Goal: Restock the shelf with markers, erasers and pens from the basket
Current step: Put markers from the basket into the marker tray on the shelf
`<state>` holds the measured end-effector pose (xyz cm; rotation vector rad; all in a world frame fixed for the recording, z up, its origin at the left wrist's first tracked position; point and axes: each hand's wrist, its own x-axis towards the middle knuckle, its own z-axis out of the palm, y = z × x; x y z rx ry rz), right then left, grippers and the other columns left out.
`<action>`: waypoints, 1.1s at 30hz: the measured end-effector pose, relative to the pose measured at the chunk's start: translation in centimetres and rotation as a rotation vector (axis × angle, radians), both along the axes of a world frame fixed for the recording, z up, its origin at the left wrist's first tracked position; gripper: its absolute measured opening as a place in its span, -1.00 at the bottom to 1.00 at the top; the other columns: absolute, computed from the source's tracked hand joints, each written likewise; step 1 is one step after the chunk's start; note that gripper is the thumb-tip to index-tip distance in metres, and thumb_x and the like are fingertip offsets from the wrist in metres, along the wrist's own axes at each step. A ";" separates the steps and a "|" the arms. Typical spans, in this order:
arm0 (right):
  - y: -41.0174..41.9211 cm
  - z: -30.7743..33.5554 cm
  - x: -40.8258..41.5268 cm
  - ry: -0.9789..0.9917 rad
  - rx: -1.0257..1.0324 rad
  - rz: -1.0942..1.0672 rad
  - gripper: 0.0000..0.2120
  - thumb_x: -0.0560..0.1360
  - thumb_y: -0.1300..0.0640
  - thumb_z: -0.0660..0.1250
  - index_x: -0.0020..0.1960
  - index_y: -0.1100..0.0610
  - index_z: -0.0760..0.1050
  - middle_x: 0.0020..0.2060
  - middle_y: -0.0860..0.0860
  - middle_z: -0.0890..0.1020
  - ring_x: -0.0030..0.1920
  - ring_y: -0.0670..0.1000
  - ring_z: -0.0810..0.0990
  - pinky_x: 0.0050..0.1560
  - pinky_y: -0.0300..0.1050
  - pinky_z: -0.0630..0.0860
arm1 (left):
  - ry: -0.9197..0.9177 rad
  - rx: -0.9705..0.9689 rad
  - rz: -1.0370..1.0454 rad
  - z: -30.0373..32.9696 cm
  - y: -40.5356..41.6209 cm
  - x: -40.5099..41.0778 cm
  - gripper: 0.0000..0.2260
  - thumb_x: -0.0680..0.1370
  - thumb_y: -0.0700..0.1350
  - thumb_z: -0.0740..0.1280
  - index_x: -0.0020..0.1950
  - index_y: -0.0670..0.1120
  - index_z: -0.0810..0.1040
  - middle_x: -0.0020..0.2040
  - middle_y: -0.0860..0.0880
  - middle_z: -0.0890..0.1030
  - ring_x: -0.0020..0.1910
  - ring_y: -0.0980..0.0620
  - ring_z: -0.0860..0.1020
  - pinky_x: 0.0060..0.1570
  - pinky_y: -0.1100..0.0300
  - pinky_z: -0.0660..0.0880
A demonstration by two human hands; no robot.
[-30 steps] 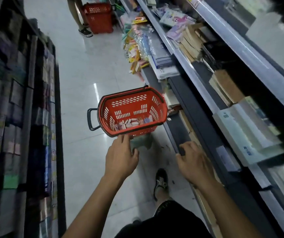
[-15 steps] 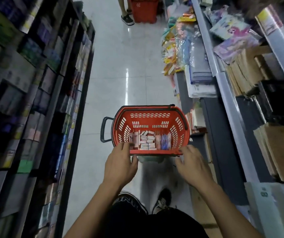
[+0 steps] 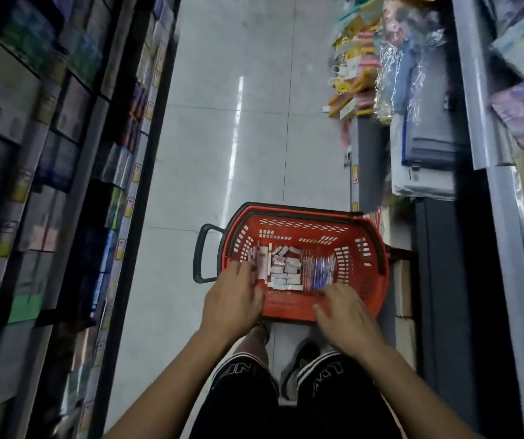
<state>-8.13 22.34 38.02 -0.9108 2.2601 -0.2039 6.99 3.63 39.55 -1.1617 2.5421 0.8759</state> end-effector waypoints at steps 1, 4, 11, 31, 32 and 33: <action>-0.7 -0.8 -0.3 -0.013 0.007 0.009 -0.65 0.63 -0.07 0.26 0.36 0.05 0.48 0.18 -0.05 0.53 0.23 -0.03 0.45 0.31 -0.05 0.46 | -0.013 0.014 0.004 -0.8 -0.6 -0.5 -0.71 0.63 0.03 0.28 0.33 0.02 0.47 0.22 0.01 0.56 0.15 -0.02 0.57 0.02 0.02 0.59; -2.9 -3.8 -1.3 -0.050 0.030 0.055 -0.66 0.63 -0.06 0.25 0.35 0.05 0.49 0.19 -0.05 0.54 0.22 -0.05 0.45 0.32 -0.07 0.43 | -0.038 0.059 0.037 -3.9 -1.9 -2.4 -0.74 0.62 0.00 0.28 0.29 0.00 0.49 0.18 0.00 0.57 0.09 -0.02 0.58 -0.06 0.07 0.55; -7.7 -17.8 -3.5 -0.220 0.078 0.026 -0.74 0.63 0.07 0.29 0.27 0.07 0.61 0.14 0.02 0.65 0.16 0.04 0.59 0.21 -0.08 0.49 | -0.101 0.301 0.278 -17.3 -3.2 -7.3 -0.77 0.63 0.02 0.31 0.25 -0.01 0.58 0.15 0.00 0.66 0.11 -0.04 0.62 0.10 0.00 0.59; -17.0 -46.0 0.9 -0.167 0.396 -0.568 -0.74 0.64 -0.03 0.28 0.13 0.07 0.68 0.07 0.13 0.71 0.10 0.19 0.67 -0.10 -0.08 0.46 | -0.253 0.726 1.153 -40.6 -3.2 -8.7 -0.78 0.52 -0.10 0.32 0.10 -0.04 0.69 -0.02 -0.08 0.75 0.03 -0.18 0.71 0.19 -0.21 0.62; -17.2 -46.2 1.0 -0.154 0.403 -0.583 -0.74 0.64 -0.06 0.30 0.14 0.06 0.68 0.07 0.12 0.71 0.11 0.19 0.67 -0.07 -0.07 0.49 | -0.267 0.720 1.153 -40.7 -3.3 -8.6 -0.78 0.52 -0.09 0.32 0.12 -0.02 0.68 -0.02 -0.09 0.75 0.02 -0.18 0.70 0.18 -0.21 0.62; -17.3 -46.4 1.0 -0.145 0.405 -0.594 -0.74 0.63 -0.08 0.32 0.15 0.05 0.68 0.07 0.11 0.71 0.11 0.18 0.67 -0.02 -0.05 0.55 | -0.280 0.713 1.156 -40.8 -3.4 -8.6 -0.77 0.53 -0.09 0.32 0.14 -0.01 0.67 -0.01 -0.09 0.74 0.02 -0.17 0.70 0.18 -0.20 0.63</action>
